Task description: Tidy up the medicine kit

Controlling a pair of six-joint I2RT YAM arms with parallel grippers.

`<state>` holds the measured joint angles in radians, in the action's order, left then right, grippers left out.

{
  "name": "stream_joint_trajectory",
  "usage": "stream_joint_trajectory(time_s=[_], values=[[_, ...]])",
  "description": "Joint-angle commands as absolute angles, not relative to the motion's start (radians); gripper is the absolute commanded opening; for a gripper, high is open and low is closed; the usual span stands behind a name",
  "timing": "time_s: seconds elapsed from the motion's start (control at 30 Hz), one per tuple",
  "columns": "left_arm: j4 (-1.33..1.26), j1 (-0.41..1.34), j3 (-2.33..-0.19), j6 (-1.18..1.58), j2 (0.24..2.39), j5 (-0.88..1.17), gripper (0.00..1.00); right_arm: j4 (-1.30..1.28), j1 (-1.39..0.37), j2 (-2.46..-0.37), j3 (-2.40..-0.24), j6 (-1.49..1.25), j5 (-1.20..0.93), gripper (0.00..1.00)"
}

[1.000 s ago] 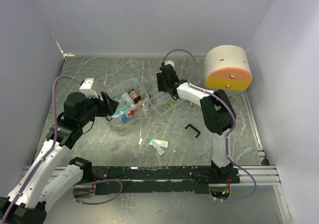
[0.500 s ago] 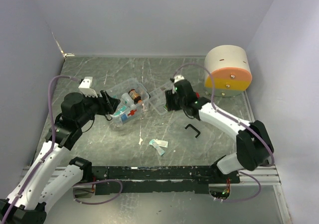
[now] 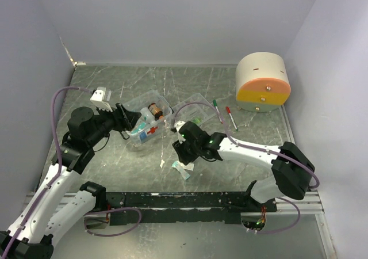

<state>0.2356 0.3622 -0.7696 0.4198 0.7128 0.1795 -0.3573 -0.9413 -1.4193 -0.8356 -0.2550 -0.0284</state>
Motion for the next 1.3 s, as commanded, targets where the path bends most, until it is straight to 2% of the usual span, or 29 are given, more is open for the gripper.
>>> stream_joint_trajectory(time_s=[0.0, 0.33, 0.63, 1.0, 1.27], values=[[0.191, 0.364, -0.761, 0.418, 0.702, 0.185, 0.75, -0.374, -0.999, -1.474, -0.829, -0.295, -0.064, 0.45], [0.128, 0.363, -0.723, 0.430, 0.710, 0.160, 0.75, -0.422, -1.066, -1.521, -0.823, -0.302, -0.141, 0.45], [0.136, 0.363, -0.721, 0.430, 0.713, 0.157, 0.75, -0.470, -1.089, -1.627, -0.888, -0.316, -0.005, 0.43], [0.156, 0.362, -0.726, 0.425, 0.706, 0.141, 0.75, -0.462, -1.099, -1.586, -0.935, -0.324, 0.086, 0.17], [0.164, 0.363, -0.724, 0.423, 0.695, 0.129, 0.75, -0.428, -1.081, -1.526, -0.979, -0.351, 0.235, 0.13]])
